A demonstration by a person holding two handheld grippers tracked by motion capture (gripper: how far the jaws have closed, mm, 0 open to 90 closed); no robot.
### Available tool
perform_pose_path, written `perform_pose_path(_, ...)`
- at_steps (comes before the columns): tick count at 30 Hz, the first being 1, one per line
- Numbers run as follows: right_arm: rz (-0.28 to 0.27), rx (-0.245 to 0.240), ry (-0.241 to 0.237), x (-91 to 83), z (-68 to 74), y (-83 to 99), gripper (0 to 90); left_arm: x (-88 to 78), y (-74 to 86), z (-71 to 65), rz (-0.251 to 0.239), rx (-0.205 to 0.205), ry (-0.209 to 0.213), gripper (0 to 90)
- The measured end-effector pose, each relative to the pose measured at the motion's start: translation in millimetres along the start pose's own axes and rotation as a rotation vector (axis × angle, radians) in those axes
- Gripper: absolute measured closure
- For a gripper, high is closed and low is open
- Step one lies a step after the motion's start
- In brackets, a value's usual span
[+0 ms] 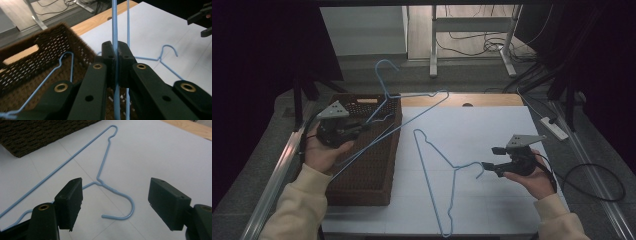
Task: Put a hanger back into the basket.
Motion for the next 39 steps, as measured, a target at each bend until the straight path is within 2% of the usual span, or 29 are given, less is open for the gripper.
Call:
perform_pose_path(5,0.021,-0.012,-0.014,4.2,3.5,3.5,28.6,-10.2,12.2,5.3,-0.012,-0.017,-0.021,86.2)
perform_pose_path(7,0.026,-0.015,-0.016,6.0,5.2,5.0,28.3,-16.5,19.7,7.8,-0.011,-0.019,-0.042,86.2)
perform_pose_path(13,0.04,0.002,-0.023,9.2,6.3,11.5,27.0,-29.8,36.3,14.7,-0.012,-0.037,-0.073,86.2)
perform_pose_path(18,0.031,0.035,-0.018,8.0,4.4,16.8,26.8,-41.4,53.0,23.3,-0.023,-0.072,-0.116,86.2)
perform_pose_path(27,0.022,0.057,-0.015,5.9,3.0,21.0,26.5,-53.0,70.6,34.8,-0.036,-0.117,-0.165,86.2)
perform_pose_path(39,0.015,0.067,-0.005,3.9,1.8,24.7,26.5,-55.8,85.1,41.9,-0.023,-0.145,-0.21,86.2)
Point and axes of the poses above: each handheld gripper's, and its own axes: x roughly forward along the jaws, y roughly out of its underside, z roughly to its left, the point moved 4 cm from there along x, roughly forward along the jaws, and after that the axes turned 12 degrees about y, right-handed, at the moved point
